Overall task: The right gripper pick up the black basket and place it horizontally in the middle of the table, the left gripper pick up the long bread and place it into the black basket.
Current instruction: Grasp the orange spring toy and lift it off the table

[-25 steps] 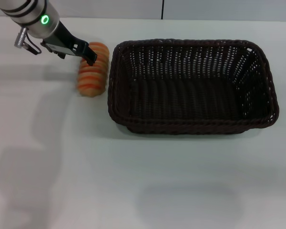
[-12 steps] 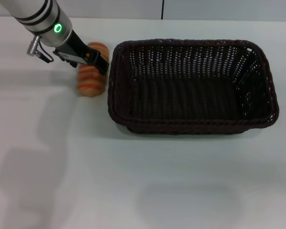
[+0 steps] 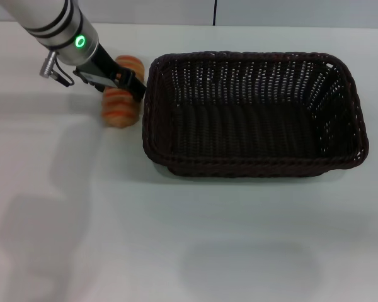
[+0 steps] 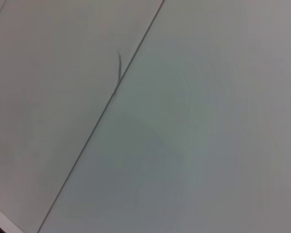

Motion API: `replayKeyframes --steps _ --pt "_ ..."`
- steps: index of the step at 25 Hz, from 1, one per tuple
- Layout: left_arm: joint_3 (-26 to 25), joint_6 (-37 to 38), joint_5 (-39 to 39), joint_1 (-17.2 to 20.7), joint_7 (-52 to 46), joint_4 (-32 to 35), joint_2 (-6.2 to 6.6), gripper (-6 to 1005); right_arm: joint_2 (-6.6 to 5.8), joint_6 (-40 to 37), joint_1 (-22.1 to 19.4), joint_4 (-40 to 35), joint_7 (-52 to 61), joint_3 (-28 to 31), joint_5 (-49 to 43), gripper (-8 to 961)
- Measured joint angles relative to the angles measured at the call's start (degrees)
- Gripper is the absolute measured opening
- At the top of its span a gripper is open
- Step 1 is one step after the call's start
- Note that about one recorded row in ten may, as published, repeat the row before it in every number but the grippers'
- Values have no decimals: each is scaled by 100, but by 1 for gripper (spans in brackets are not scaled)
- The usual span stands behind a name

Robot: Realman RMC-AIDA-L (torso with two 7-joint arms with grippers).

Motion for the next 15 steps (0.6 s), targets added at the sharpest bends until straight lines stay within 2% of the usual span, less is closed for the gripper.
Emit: replayKeyframes --steps 15 --pt "0 -285 -32 -12 63 -334 -2 834 0 -21 58 44 -4 -216 1 748"
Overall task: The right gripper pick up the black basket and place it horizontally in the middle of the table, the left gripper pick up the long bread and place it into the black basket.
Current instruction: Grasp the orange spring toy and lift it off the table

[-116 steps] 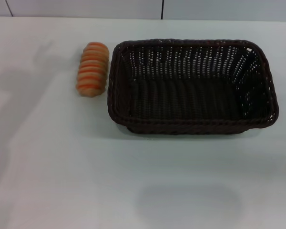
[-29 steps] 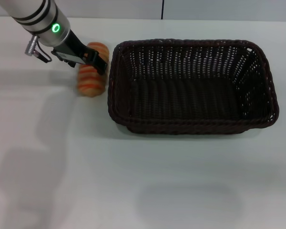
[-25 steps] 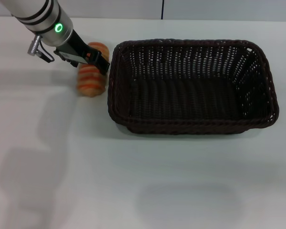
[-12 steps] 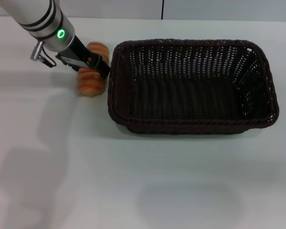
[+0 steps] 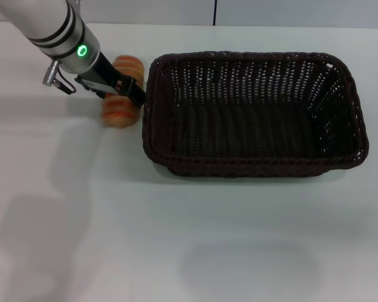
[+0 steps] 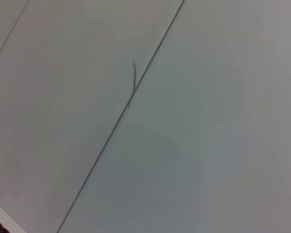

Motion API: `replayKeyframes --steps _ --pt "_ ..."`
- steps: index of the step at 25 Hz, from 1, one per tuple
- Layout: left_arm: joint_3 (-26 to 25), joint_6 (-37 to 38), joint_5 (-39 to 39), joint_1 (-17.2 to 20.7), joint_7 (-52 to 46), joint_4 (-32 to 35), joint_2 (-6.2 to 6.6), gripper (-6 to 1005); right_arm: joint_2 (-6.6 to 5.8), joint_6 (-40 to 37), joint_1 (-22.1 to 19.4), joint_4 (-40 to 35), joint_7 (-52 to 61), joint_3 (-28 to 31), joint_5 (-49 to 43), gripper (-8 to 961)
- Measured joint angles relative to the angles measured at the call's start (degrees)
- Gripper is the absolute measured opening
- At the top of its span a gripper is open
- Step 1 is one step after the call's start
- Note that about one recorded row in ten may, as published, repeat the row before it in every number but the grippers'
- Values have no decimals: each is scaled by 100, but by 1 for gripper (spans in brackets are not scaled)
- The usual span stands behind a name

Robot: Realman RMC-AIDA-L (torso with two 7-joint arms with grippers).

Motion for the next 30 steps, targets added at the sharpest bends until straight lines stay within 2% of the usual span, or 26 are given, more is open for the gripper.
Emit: replayKeyframes --steps 24,30 --pt "-47 -219 29 158 -66 -149 1 828 -6 22 58 109 0 -216 42 748" --pt "-26 -194 24 202 -27 -134 1 740 -3 22 54 143 0 -281 46 748"
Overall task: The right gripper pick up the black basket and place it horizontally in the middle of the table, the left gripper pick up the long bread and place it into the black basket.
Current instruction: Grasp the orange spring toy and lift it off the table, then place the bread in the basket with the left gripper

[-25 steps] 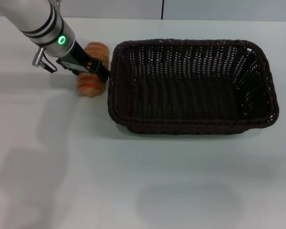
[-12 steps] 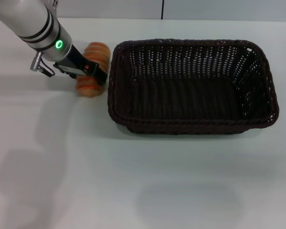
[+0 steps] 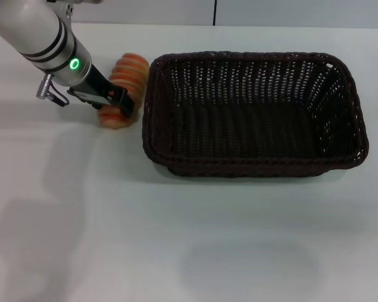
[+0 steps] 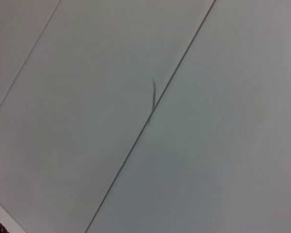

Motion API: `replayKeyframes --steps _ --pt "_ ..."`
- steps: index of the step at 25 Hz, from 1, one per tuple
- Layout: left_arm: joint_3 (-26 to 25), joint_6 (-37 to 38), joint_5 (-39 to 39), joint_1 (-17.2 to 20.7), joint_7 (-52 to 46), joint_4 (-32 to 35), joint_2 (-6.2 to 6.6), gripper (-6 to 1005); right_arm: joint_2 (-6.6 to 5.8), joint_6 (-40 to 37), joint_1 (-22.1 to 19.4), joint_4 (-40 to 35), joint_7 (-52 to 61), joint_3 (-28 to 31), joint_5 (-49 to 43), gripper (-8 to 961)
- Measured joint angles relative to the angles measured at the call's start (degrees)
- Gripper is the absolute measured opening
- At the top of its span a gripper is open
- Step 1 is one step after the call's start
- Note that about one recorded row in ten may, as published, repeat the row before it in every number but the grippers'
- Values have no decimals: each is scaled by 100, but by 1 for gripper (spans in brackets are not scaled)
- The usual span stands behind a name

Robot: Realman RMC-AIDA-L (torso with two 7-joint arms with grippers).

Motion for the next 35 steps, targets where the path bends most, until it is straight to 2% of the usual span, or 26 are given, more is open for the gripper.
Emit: replayKeyframes --steps 7,12,17,22,28,32,35 --pt "125 55 3 23 166 69 0 639 3 0 -11 18 0 -41 1 748" --pt "405 81 -7 185 169 490 -46 568 7 -1 -47 69 0 -64 1 748" --pt "579 88 -354 610 174 1318 -65 516 7 -1 -53 71 3 -69 1 748" --pt "662 273 -1122 1328 233 2822 -29 472 6 0 -56 105 16 -67 1 748" --pt "741 891 -2163 2058 267 4590 -25 440 3 -11 -50 187 31 -65 1 748" --pt "1414 992 -2909 2446 184 5127 -49 424 3 -41 -42 275 37 -63 1 748" --pt "2236 713 -3446 2649 76 5155 -66 413 4 -45 -18 300 40 -92 1 748"
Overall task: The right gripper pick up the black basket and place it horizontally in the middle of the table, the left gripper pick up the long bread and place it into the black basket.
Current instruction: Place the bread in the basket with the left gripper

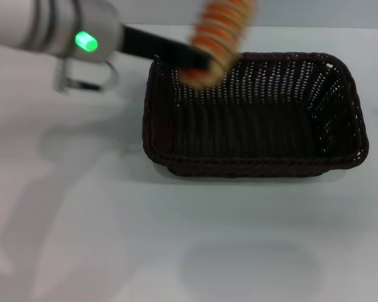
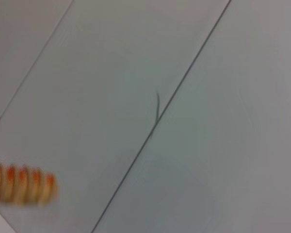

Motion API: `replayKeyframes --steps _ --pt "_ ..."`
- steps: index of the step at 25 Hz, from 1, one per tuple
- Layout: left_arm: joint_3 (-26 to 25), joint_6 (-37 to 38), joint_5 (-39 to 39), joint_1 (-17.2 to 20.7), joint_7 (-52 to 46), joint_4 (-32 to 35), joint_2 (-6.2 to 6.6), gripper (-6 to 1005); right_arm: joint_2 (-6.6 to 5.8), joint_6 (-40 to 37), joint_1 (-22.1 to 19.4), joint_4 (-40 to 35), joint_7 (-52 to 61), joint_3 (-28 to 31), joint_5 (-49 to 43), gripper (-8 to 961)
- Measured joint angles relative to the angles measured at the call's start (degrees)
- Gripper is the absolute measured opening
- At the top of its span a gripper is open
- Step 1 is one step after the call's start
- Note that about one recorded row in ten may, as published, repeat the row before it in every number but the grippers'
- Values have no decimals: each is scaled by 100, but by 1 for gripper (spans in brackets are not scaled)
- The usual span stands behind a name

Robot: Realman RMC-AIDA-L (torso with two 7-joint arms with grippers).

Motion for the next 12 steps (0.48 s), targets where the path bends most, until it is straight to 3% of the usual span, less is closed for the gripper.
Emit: replayKeyframes --steps 5,12 --pt "885 -403 -351 51 -24 -194 -4 365 5 -9 25 43 3 -115 0 748" --pt "1033 -516 -856 26 345 -728 0 303 8 -18 -26 142 5 -232 0 748"
